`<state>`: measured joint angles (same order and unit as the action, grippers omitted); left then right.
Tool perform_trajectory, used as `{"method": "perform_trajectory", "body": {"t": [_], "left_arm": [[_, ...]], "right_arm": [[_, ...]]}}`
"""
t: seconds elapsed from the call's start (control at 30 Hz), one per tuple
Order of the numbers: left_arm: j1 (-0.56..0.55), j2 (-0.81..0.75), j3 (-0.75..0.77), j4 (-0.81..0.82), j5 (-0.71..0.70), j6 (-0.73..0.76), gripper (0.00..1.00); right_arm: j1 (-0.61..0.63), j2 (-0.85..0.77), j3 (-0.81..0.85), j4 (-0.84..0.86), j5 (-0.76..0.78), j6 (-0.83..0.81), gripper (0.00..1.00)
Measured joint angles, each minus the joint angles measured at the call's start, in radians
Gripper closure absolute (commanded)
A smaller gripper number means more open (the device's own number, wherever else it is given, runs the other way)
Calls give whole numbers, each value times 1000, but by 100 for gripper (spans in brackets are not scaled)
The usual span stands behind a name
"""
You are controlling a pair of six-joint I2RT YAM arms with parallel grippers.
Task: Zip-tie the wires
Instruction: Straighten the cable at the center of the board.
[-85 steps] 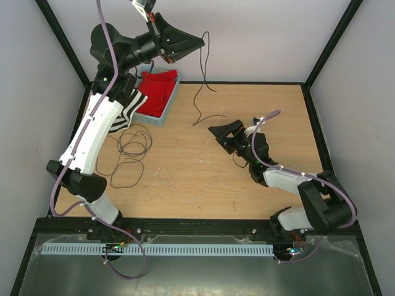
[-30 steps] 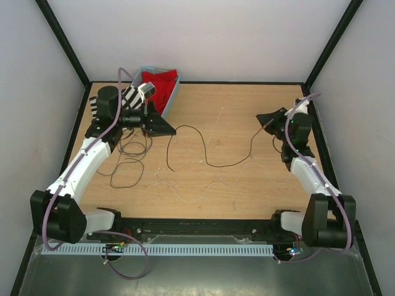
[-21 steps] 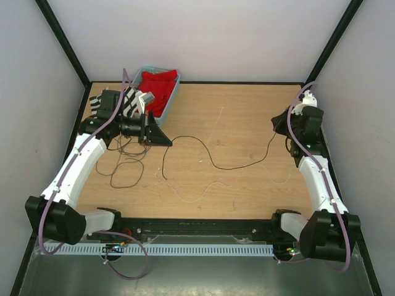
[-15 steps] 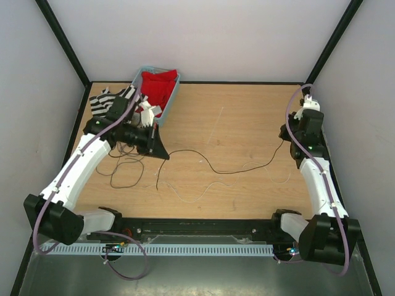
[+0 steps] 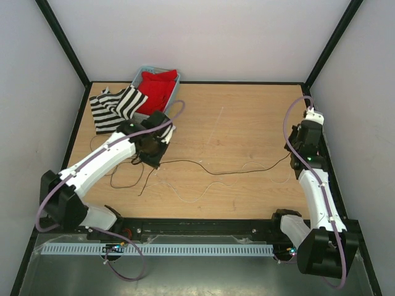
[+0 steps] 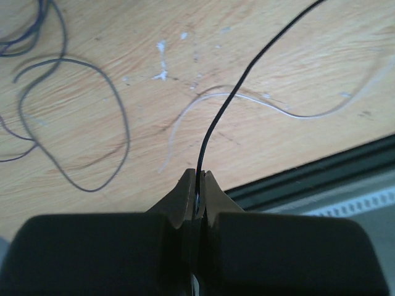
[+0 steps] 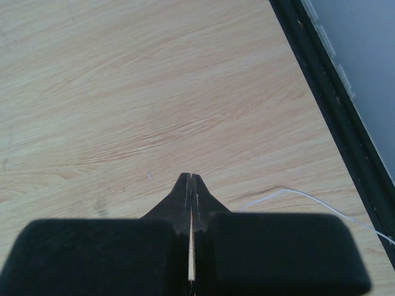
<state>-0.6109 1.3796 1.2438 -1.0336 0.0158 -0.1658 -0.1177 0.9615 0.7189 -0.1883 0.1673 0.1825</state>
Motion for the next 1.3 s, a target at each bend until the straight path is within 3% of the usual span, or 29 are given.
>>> {"method": "perform_trajectory", "body": {"t": [0.23, 0.5, 1.3], "left_arm": [[-113, 89, 0, 0, -263, -42, 100], [-182, 189, 1, 3, -421, -75, 100], [-192, 348, -37, 118, -431, -101, 100]], "right_arm": [[0, 1, -9, -5, 67, -11, 100], [0, 23, -18, -3, 73, -11, 100], [0, 148, -106, 73, 94, 19, 100]]}}
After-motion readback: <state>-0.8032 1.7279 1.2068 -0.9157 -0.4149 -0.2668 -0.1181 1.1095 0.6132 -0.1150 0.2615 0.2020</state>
